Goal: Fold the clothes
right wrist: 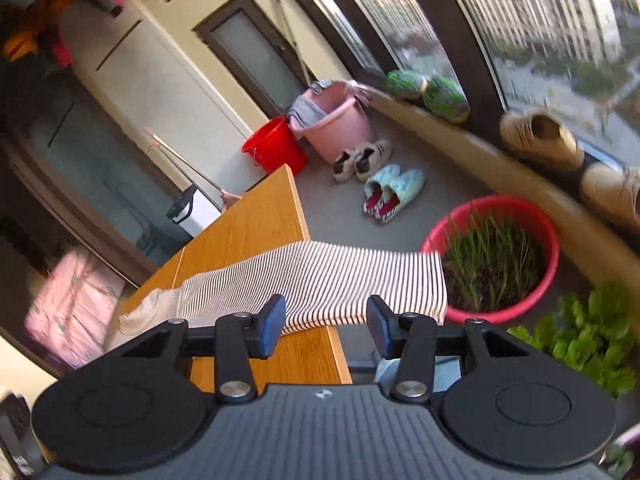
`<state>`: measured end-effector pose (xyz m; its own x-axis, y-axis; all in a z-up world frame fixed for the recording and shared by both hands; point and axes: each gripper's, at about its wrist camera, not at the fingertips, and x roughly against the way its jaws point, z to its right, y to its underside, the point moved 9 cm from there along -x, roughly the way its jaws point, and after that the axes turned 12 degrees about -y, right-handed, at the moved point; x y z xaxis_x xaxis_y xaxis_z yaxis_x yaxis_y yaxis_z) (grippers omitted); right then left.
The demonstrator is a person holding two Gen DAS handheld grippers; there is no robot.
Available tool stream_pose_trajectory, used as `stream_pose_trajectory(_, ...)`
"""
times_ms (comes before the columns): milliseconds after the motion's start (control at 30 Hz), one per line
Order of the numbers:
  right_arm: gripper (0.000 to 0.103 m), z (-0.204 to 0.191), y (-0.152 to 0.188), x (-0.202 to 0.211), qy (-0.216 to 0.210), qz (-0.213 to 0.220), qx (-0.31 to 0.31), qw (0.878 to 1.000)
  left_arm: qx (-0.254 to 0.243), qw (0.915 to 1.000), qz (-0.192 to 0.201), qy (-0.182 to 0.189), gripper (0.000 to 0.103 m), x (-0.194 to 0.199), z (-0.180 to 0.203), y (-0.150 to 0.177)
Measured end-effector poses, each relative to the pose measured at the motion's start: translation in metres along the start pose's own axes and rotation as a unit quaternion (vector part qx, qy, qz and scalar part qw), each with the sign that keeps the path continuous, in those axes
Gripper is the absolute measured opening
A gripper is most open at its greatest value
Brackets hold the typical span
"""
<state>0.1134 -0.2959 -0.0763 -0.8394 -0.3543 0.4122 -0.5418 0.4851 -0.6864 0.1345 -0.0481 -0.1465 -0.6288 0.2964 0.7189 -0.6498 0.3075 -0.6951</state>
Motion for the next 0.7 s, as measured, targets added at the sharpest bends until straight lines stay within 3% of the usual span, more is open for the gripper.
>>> stream_pose_trajectory(33, 0.045, -0.015, -0.002, -0.002, -0.002, 0.003, 0.047, 0.999, -0.001, 1.0000, 0.000, -0.002, 0.103, -0.001, 0.000, 0.000)
stream_pose_trajectory(100, 0.045, -0.041, -0.006, -0.018, -0.037, -0.008, 0.066, 0.997, 0.000, 1.0000, -0.001, -0.006, 0.103, -0.001, 0.000, 0.000)
stream_pose_trajectory(267, 0.046, -0.057, 0.007, -0.090, -0.042, -0.067, 0.045, 0.996, 0.043, 0.9989, -0.001, -0.021, 0.103, 0.013, -0.010, 0.008)
stream_pose_trajectory(367, 0.046, -0.077, 0.035, -0.127, -0.070, -0.113, 0.034, 0.991, 0.063, 0.9978, 0.002, -0.023, 0.103, 0.023, -0.019, 0.021)
stream_pose_trajectory(467, 0.047, -0.105, 0.048, -0.152, -0.096, -0.130, 0.037, 0.986, 0.073, 0.9972, 0.013, -0.009, 0.103, 0.030, -0.023, 0.028)
stream_pose_trajectory(700, 0.047, -0.165, 0.091, -0.177, -0.203, -0.232, 0.004, 0.951, 0.089, 0.9959, 0.018, 0.009, 0.103, 0.035, -0.027, 0.029)
